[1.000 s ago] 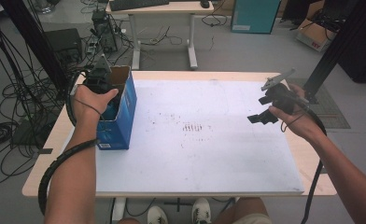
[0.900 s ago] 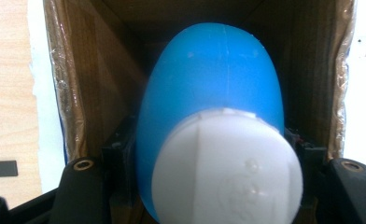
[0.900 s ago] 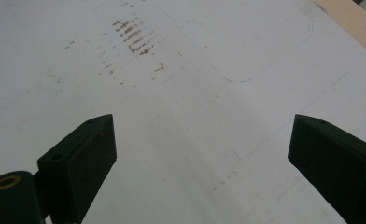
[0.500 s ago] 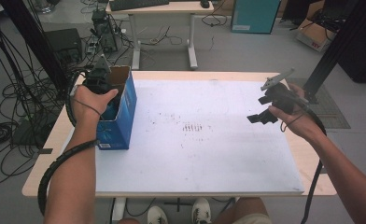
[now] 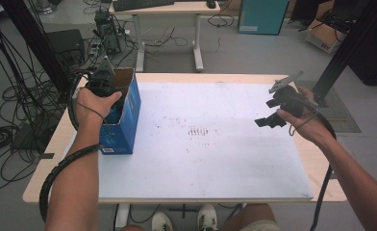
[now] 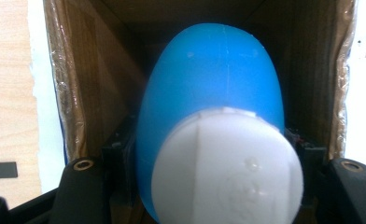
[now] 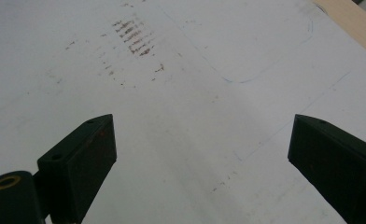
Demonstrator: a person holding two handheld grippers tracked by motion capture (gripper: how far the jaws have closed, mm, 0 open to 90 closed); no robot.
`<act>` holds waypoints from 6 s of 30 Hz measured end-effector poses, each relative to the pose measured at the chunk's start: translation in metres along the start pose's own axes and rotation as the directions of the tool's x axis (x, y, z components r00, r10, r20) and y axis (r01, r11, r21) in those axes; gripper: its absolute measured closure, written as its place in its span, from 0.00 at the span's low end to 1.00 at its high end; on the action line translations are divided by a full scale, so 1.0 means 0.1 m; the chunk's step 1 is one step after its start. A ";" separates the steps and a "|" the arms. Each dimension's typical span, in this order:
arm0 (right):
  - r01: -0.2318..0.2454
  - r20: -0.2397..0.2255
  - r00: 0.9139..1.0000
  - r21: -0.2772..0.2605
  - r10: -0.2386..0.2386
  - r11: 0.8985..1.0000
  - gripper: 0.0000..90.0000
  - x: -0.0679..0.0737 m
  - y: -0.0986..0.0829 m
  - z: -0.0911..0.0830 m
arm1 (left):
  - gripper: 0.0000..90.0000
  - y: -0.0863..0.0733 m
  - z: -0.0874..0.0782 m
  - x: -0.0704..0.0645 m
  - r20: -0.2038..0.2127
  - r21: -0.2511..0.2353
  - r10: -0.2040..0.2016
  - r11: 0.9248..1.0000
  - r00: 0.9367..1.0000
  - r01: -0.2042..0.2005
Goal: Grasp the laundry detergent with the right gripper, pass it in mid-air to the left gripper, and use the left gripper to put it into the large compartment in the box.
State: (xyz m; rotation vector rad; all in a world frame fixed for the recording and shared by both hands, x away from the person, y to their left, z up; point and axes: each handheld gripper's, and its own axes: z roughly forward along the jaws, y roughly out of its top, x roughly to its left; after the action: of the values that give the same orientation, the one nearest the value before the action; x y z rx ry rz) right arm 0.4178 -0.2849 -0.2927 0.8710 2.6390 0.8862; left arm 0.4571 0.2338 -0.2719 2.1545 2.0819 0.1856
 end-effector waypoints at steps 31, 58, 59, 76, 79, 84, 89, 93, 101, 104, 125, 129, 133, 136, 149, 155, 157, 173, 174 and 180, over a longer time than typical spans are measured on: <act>0.002 0.005 1.000 -0.001 -0.002 1.000 0.09 -0.01 0.00 -0.01 | 0.40 0.00 0.01 -0.01 0.002 0.000 -0.004 1.000 1.000 0.004; 0.009 0.008 1.000 0.003 -0.009 1.000 0.09 -0.02 0.01 -0.03 | 0.40 0.00 0.01 -0.01 0.000 -0.002 -0.004 1.000 1.000 0.004; 0.008 0.007 1.000 0.003 -0.008 1.000 0.09 -0.02 0.01 -0.02 | 0.40 0.00 0.01 -0.01 0.000 -0.002 -0.004 1.000 1.000 0.004; 0.005 0.008 1.000 -0.003 -0.005 1.000 0.09 -0.02 0.00 -0.03 | 0.40 0.00 0.01 -0.01 -0.001 -0.002 -0.004 1.000 1.000 0.004; 0.007 0.007 1.000 -0.001 -0.007 1.000 0.09 -0.02 -0.01 -0.03 | 0.40 0.00 0.01 -0.01 -0.001 -0.003 -0.004 1.000 1.000 0.004; 0.014 0.006 1.000 -0.004 -0.014 1.000 0.09 -0.01 0.00 -0.03 | 0.40 0.00 0.01 0.00 -0.005 -0.002 0.003 1.000 1.000 -0.003; 0.006 0.010 1.000 -0.004 -0.006 1.000 0.09 -0.01 0.01 -0.04 | 0.40 -0.01 0.01 -0.01 -0.006 -0.005 0.003 1.000 1.000 -0.003; 0.003 0.009 1.000 -0.002 -0.003 1.000 0.09 0.00 0.00 -0.04 | 0.40 0.00 0.01 -0.01 -0.007 -0.004 0.005 1.000 1.000 -0.005; 0.014 0.006 1.000 -0.003 -0.014 1.000 0.09 -0.01 0.00 -0.03 | 0.40 -0.01 0.01 -0.01 -0.006 -0.007 0.004 1.000 1.000 -0.004; 0.008 0.010 1.000 -0.002 -0.008 1.000 0.09 -0.01 0.00 -0.04 | 0.40 -0.01 0.01 -0.01 -0.005 -0.007 0.002 1.000 1.000 -0.002; 0.010 0.011 1.000 -0.004 -0.010 1.000 0.09 -0.01 0.00 -0.04 | 0.38 -0.02 0.00 -0.01 -0.003 -0.013 0.004 1.000 1.000 -0.004; 0.007 0.012 1.000 -0.004 -0.007 1.000 0.09 0.00 0.00 -0.04 | 0.37 -0.04 -0.03 -0.01 0.001 -0.023 0.005 1.000 1.000 -0.005; 0.015 0.010 1.000 -0.007 -0.015 1.000 0.09 0.00 0.03 -0.04 | 0.35 -0.04 -0.11 -0.02 -0.015 -0.034 0.018 0.999 1.000 -0.018; 0.023 0.009 1.000 -0.012 -0.023 1.000 0.09 0.02 0.05 -0.03 | 0.35 -0.05 -0.18 -0.02 -0.020 -0.044 0.020 0.999 1.000 -0.021; 0.013 0.019 1.000 -0.023 -0.013 1.000 0.09 0.05 0.08 -0.08 | 0.34 -0.13 -0.41 -0.07 -0.040 -0.065 0.054 0.996 0.998 -0.056; 0.005 0.021 1.000 -0.023 -0.005 1.000 0.09 0.06 0.10 -0.11 | 0.31 -0.18 -0.60 -0.13 -0.039 -0.094 0.069 0.993 0.997 -0.072; 0.002 0.019 1.000 -0.023 -0.002 1.000 0.09 0.07 0.10 -0.11 | 0.29 -0.19 -0.68 -0.17 -0.040 -0.109 0.084 0.990 0.996 -0.088; -0.017 0.028 0.999 0.025 0.016 1.000 0.08 0.01 0.13 -0.03 | 0.16 -0.18 -0.83 -1.00 0.050 -0.154 0.299 0.945 0.953 -0.289; -0.020 0.030 0.999 0.027 0.019 0.999 0.08 0.00 0.13 -0.03 | 0.16 -0.17 -0.81 -1.07 0.054 -0.150 0.315 0.941 0.947 -0.304; -0.022 0.039 0.999 0.045 0.020 0.999 0.08 -0.08 0.19 -0.01 | 0.13 -0.16 -0.73 -1.41 0.078 -0.143 0.399 0.912 0.914 -0.385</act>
State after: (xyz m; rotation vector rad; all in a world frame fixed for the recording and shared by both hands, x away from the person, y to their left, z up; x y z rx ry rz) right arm 0.4323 -0.2784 -0.2799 0.9192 2.6311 0.8085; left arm 0.4229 0.0941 -0.2021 2.4217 1.5169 0.2300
